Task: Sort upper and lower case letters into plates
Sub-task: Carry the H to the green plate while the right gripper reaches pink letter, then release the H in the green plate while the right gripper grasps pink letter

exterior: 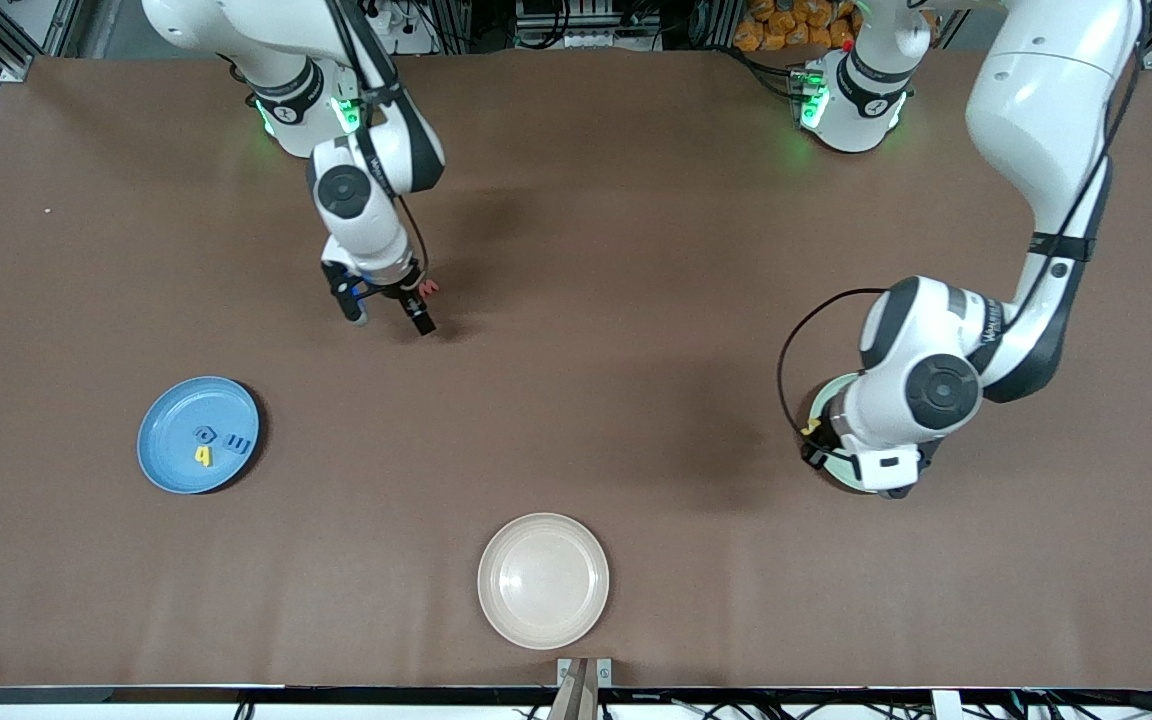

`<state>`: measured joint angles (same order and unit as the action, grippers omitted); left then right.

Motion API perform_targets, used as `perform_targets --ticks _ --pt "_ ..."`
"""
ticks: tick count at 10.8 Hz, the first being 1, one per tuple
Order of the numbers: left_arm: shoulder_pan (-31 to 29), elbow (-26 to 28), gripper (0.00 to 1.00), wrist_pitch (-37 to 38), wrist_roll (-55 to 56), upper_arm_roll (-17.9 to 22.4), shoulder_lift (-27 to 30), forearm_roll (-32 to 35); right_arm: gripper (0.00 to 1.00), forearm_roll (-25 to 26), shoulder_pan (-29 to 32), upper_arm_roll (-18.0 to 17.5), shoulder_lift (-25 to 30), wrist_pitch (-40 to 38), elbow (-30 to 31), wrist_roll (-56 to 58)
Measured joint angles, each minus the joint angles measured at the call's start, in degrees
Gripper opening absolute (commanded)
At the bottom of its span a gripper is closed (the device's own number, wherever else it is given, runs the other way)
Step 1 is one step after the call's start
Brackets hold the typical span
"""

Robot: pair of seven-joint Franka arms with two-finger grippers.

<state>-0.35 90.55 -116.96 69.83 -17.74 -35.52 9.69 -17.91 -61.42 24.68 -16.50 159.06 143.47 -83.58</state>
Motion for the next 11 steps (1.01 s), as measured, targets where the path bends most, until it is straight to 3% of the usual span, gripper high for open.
perform_targets --ticks 3,4,5,6,11 --pt "-5.0 3.5 0.0 -0.1 -8.4 0.0 1.2 0.0 1.0 0.0 -4.3 -0.2 0.0 -0.4 0.4 -7.0" --pt "-6.9 4.4 0.06 -0.6 -10.9 0.0 1.3 0.0 1.0 0.0 -4.2 0.0 0.0 -0.5 0.9 -7.0" --pt "-8.3 5.2 0.82 -1.5 -12.4 0.0 1.3 0.0 1.0 0.0 -4.0 0.3 0.0 -0.5 1.6 -7.0" --pt "-9.0 5.6 1.0 -2.1 -12.9 0.0 1.3 0.0 1.0 0.0 -4.0 0.4 0.0 -0.5 2.0 -7.0" --pt "-8.9 3.9 1.0 -3.2 -13.0 -0.4 4.0 0.0 1.0 0.0 -2.8 0.6 0.2 0.0 3.1 -5.6"
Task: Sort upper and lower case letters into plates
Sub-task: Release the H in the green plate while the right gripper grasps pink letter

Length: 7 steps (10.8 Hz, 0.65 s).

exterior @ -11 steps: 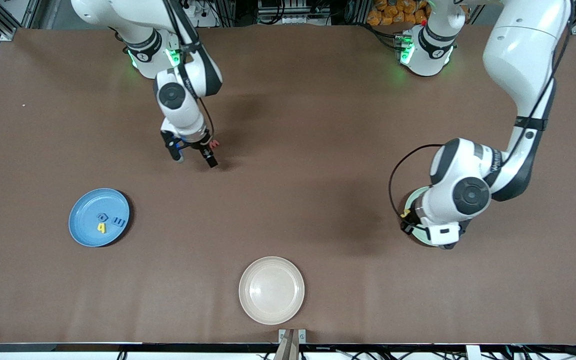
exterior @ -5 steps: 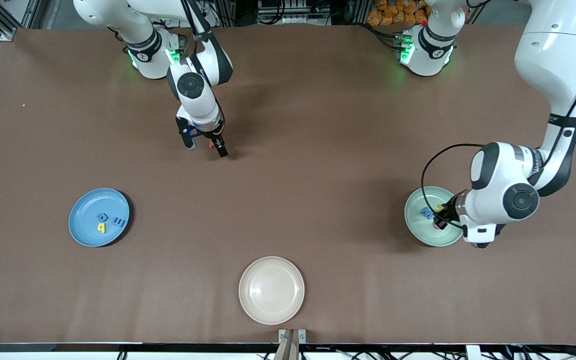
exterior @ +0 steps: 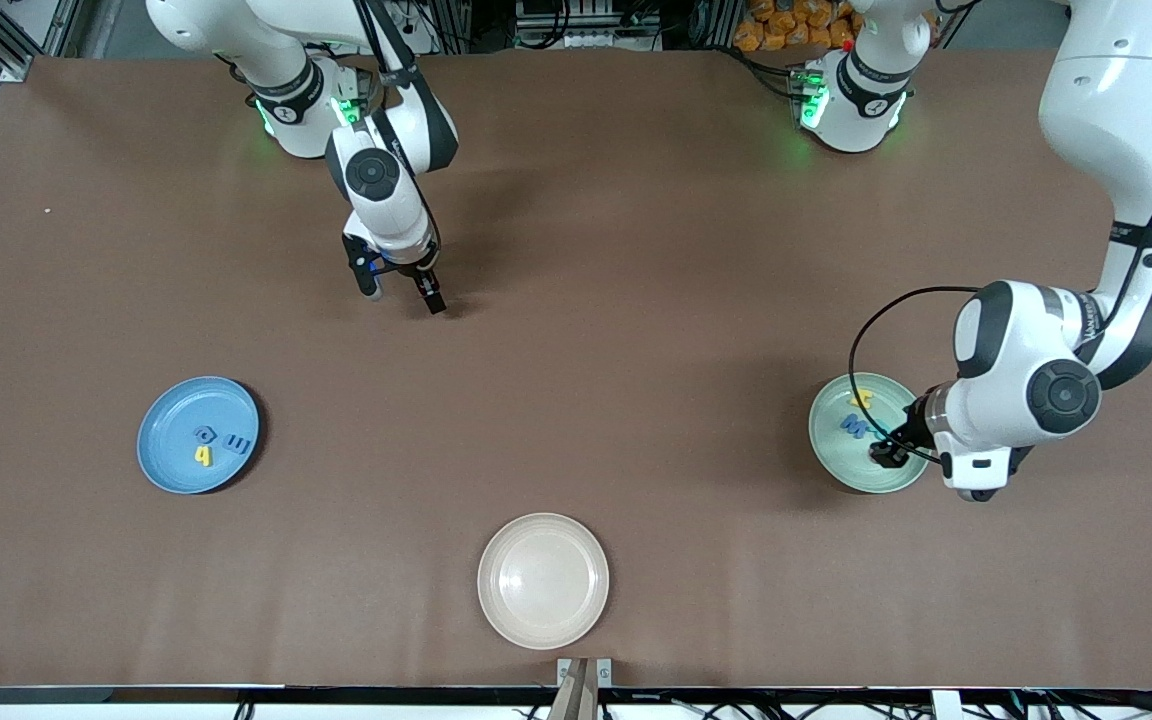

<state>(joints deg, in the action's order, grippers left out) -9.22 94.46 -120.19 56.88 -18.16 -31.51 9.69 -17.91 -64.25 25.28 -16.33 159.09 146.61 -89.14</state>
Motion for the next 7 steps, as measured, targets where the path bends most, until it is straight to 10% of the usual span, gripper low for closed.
perform_targets --ticks 4,5,7 --pt "0.2 -0.7 1.0 3.5 -5.3 -1.3 10.4 0.0 0.95 0.0 0.1 0.0 0.0 1.6 0.2 0.2" --pt "0.2 -0.7 1.0 5.0 -6.9 -2.1 13.2 0.0 0.52 0.0 0.1 0.0 0.0 1.6 0.2 0.3" --pt "0.3 -0.7 1.0 8.4 -14.3 -2.7 18.7 0.0 0.17 0.0 0.1 0.0 0.0 1.7 0.4 0.4"
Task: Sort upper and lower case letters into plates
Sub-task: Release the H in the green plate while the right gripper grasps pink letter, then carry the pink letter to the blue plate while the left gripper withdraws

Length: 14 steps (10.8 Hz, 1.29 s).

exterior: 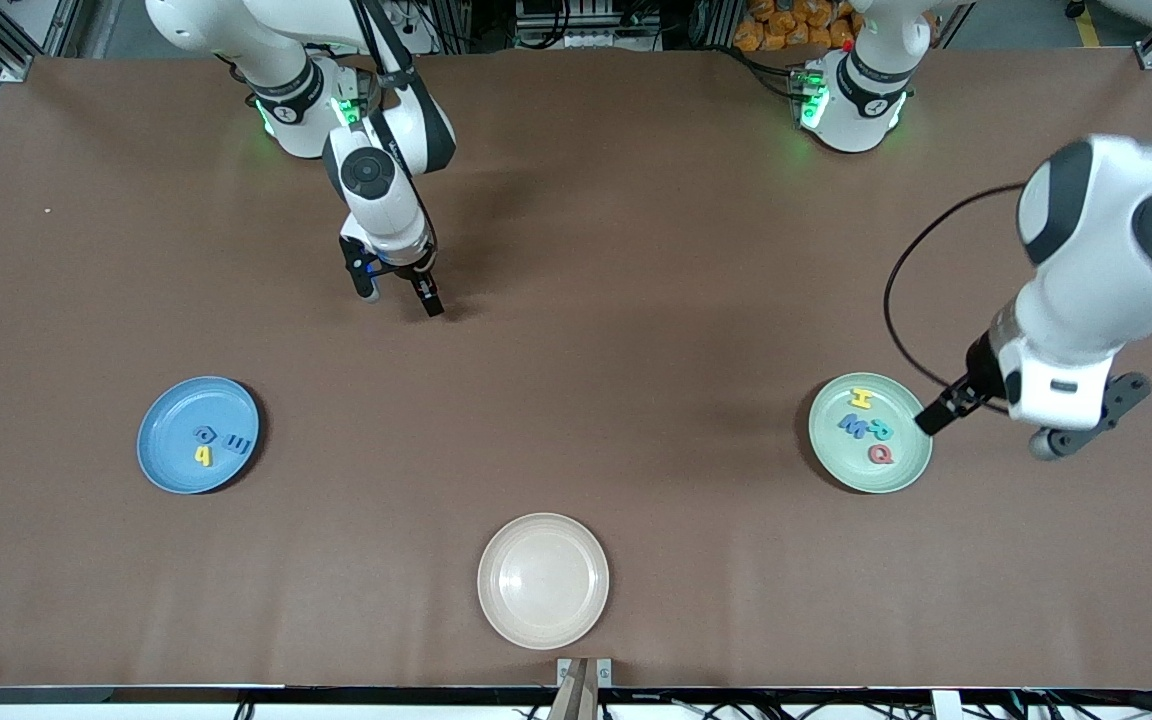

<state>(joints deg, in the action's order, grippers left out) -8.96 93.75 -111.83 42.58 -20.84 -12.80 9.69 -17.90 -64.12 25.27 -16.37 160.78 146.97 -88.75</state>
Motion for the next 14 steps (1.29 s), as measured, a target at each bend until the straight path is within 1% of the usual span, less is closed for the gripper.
perform_targets --ticks 1,3,5,7,8,9,10,11,14 --pt "-0.1 0.0 1.0 2.3 -3.8 0.2 2.7 0.0 0.0 0.0 0.0 0.0 -0.1 0.2 0.1 0.1" --pt "-1.3 -0.1 1.0 7.6 -10.1 0.9 6.5 0.0 0.0 0.0 0.0 0.0 0.2 2.4 0.8 0.1" --pt "-3.4 -0.9 1.0 14.0 -15.7 1.0 8.6 0.0 0.0 0.0 0.0 0.0 0.6 3.2 1.0 0.2" --pt "-4.6 -2.1 1.0 16.6 -22.9 1.1 10.2 -1.2 0.0 0.0 0.2 0.0 0.7 3.5 1.2 1.6" --pt "-5.4 -2.5 1.0 16.9 -26.2 1.4 11.1 -3.6 0.0 0.0 1.6 0.0 0.7 4.1 0.9 4.6" --pt "-5.8 -2.7 1.0 17.3 -28.2 2.4 11.9 -5.5 0.0 0.0 4.7 0.1 0.7 4.6 -0.3 9.5" --pt "-6.1 -2.7 1.0 17.7 -29.4 3.5 12.5 -6.4 0.0 0.0 9.2 0.2 0.8 4.1 -2.9 15.6" --pt "-6.1 -2.7 1.0 18.1 -29.9 4.0 12.8 -6.6 0.0 0.0 13.8 0.3 1.0 1.4 -6.4 22.1" --pt "-3.8 -2.9 1.0 19.0 -33.2 6.5 13.7 -6.7 0.0 0.8 27.6 0.9 1.2 -13.1 -19.9 42.5"
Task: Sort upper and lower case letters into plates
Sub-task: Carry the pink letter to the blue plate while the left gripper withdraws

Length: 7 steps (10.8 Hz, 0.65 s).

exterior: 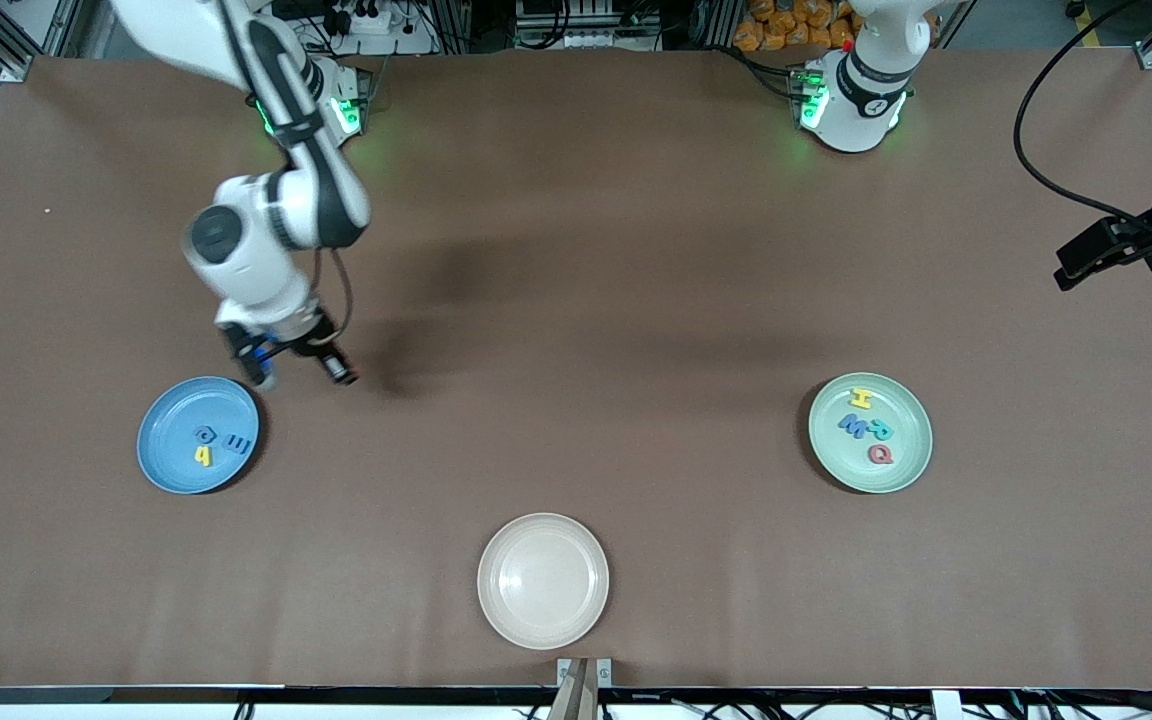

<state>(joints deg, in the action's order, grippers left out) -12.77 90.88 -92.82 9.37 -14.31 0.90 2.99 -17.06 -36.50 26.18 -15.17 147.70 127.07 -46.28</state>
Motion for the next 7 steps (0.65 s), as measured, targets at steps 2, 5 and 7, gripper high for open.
perform_targets --ticks 2,5,7 --pt "0.6 0.0 1.0 0.2 -2.2 0.5 0.4 -0.8 0.0 3.2 9.4 0.0 -1.0 -10.2 -8.5 11.5" --pt "2.5 -0.1 1.0 0.2 -2.6 0.0 0.4 -4.2 0.0 4.5 18.6 -0.1 -7.9 -13.5 -14.9 26.9" --pt "3.2 -0.1 1.0 0.3 -2.6 -0.5 0.3 -4.3 0.0 4.8 20.8 -0.1 -12.5 -12.6 -16.4 31.4"
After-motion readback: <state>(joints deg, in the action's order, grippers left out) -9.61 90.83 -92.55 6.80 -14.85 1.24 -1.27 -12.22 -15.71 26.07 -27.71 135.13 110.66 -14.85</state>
